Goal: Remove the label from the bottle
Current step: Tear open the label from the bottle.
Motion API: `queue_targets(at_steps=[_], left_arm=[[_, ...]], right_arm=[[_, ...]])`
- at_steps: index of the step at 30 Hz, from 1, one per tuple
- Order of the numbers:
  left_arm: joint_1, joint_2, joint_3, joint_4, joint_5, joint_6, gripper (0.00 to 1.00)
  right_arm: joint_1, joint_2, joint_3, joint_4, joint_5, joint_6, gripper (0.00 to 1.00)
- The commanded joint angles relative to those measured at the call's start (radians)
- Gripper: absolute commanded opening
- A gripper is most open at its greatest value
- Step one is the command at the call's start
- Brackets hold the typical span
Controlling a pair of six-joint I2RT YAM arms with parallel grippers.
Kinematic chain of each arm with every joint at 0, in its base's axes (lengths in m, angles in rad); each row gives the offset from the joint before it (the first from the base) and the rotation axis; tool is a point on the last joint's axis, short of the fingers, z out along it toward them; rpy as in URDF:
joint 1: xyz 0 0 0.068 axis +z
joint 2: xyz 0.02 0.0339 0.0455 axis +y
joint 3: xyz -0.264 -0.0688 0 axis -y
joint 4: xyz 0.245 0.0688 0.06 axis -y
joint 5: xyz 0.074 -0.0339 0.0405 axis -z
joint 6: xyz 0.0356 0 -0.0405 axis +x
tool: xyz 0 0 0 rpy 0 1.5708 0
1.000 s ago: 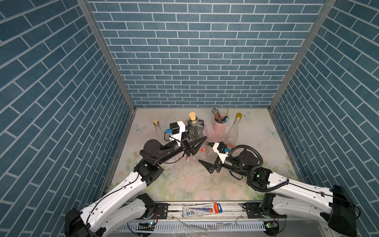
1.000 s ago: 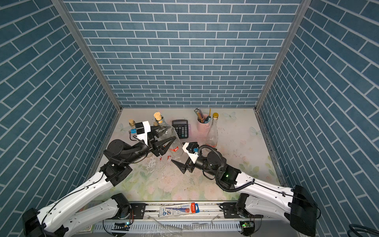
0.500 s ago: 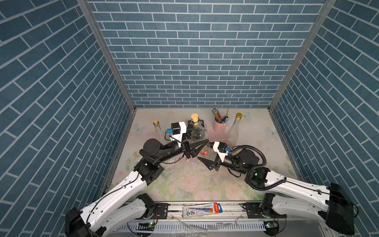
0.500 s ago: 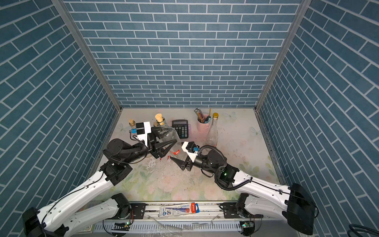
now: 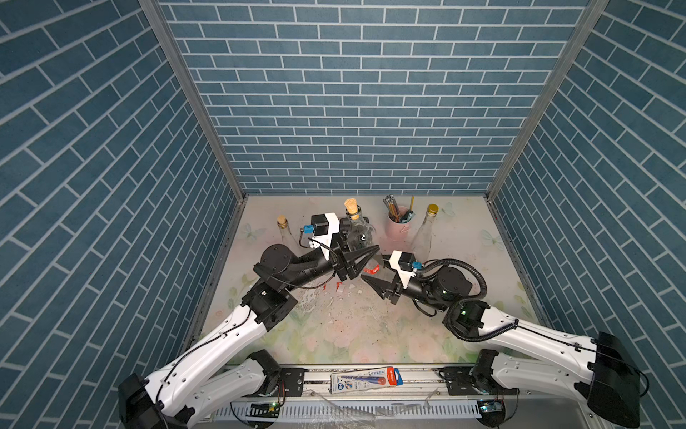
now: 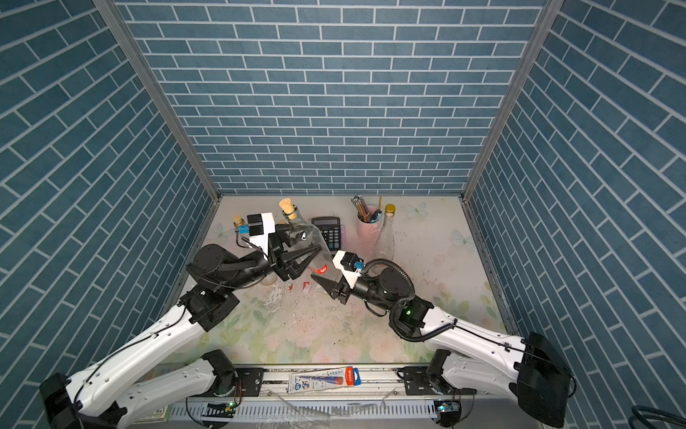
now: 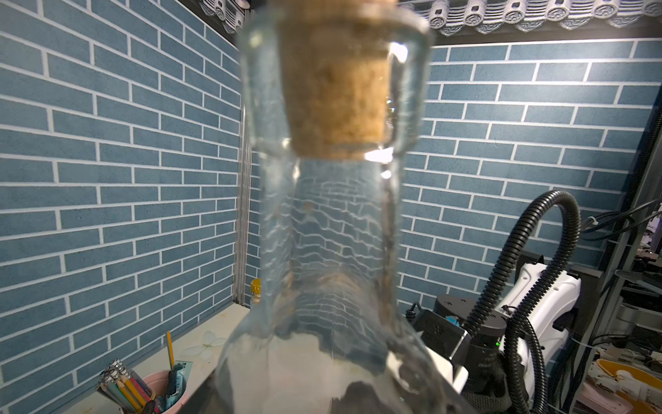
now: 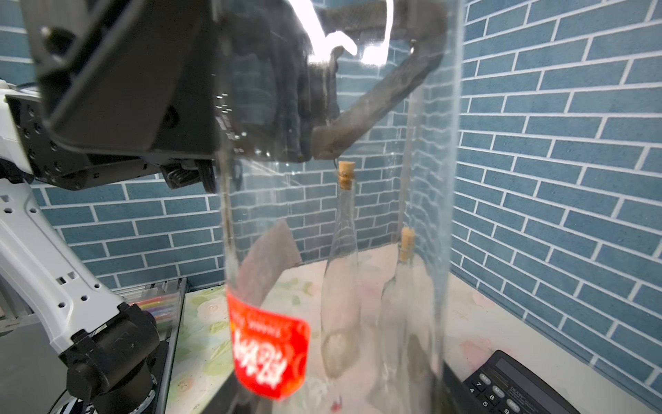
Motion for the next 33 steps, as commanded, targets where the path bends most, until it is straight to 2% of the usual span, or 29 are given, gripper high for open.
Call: queue_targets(at_steps=[1, 7, 12, 23, 33], left_arm=[[-0.004, -0.026, 0.042, 0.006, 0.023, 0.007, 1.00], [-0.004, -0.057, 0.038, -0.045, 0.031, 0.069, 0.99], [-0.004, -0.053, 0.038, -0.089, 0.058, 0.132, 0.99], [-0.004, -0.018, 0.019, -0.088, 0.119, 0.169, 0.78], [-0.004, 0.000, 0.017, -0.090, 0.165, 0.162, 0.63]], right_arm=[[-0.050, -0.047, 0.014, 0.080, -0.013, 0.111, 0.00], [-0.128, -0.075, 0.031, 0.081, -0.081, 0.211, 0.00], [-0.179, -0.095, 0.057, 0.074, -0.198, 0.291, 0.00], [-0.202, -0.125, 0.069, 0.109, -0.317, 0.354, 0.00], [-0.204, -0.106, 0.077, 0.131, -0.336, 0.359, 0.00]])
